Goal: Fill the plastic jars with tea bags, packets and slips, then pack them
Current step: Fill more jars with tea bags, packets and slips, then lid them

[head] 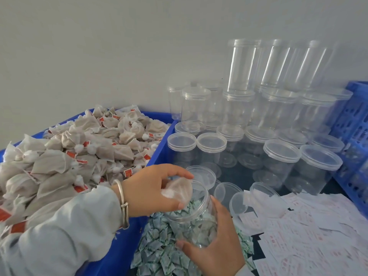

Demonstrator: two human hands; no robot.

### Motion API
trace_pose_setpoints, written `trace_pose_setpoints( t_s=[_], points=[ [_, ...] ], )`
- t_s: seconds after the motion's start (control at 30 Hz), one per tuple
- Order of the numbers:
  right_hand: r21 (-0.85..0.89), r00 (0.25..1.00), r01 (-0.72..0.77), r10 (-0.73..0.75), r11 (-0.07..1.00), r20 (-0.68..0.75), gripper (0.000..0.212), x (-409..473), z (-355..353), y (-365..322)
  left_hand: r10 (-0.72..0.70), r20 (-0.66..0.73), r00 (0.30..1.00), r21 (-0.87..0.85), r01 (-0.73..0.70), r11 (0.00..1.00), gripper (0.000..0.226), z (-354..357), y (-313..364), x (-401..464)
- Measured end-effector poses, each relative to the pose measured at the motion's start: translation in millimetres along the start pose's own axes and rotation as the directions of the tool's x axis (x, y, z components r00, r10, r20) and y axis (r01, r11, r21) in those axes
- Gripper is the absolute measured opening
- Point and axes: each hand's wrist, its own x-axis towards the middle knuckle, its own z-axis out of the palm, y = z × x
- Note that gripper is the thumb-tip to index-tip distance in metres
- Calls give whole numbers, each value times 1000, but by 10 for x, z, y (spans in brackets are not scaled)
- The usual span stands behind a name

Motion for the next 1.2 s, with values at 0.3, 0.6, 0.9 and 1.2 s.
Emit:
trace_pose_setpoints(
  t_s=[0.3, 0.6, 0.9, 1.2],
  points=[
    [147, 996, -86, 86, 985, 7, 112, -68, 16, -6, 56, -302, 952, -106, -92, 990, 28, -241, 54, -4],
    [145, 993, -94, 82, 985, 85, 128, -26, -50, -43, -196, -686, 700, 421, 603, 678, 49, -864, -392, -36],
    [174, 994, -80, 65, 982, 93, 121, -28, -60, -64, -450, -569, 689, 672, 705, 229, 44, -932, -635, 26],
    [156, 990, -127, 117, 980, 74, 120, -56, -49, -68, -445, -527, 724, 717, 659, 225, 65, -1184, -961, 22]
  ],
)
